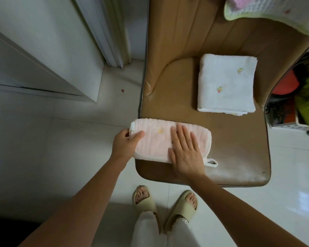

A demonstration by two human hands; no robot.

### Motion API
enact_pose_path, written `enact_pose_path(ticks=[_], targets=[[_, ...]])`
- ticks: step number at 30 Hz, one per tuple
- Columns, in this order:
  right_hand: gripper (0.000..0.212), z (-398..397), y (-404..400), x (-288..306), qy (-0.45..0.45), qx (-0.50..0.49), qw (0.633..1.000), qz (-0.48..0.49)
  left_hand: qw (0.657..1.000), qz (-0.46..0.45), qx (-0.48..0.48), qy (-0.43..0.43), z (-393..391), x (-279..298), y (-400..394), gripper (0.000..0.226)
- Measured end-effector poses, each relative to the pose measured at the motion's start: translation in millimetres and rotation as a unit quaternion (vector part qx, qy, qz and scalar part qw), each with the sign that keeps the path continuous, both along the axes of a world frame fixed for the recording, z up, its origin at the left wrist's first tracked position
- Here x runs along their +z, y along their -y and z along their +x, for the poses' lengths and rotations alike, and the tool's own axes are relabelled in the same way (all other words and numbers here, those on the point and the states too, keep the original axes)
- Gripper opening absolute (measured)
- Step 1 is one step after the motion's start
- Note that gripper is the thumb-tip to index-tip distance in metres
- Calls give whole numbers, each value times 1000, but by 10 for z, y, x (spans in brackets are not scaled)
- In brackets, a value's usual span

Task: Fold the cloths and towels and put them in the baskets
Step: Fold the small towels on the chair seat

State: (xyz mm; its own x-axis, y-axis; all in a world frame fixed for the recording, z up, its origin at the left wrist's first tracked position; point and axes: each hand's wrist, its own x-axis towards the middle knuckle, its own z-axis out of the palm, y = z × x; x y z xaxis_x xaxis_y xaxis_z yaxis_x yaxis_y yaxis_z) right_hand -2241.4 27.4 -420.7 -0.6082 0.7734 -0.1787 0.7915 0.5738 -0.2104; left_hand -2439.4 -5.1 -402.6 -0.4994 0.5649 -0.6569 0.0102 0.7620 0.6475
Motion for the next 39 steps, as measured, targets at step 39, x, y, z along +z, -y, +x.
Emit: enact_pose_path(ticks=[39], targets=[[37,399,-441,1595,-333,-284,865,-244,987,138,-73,25,1100,1148,-237,40]])
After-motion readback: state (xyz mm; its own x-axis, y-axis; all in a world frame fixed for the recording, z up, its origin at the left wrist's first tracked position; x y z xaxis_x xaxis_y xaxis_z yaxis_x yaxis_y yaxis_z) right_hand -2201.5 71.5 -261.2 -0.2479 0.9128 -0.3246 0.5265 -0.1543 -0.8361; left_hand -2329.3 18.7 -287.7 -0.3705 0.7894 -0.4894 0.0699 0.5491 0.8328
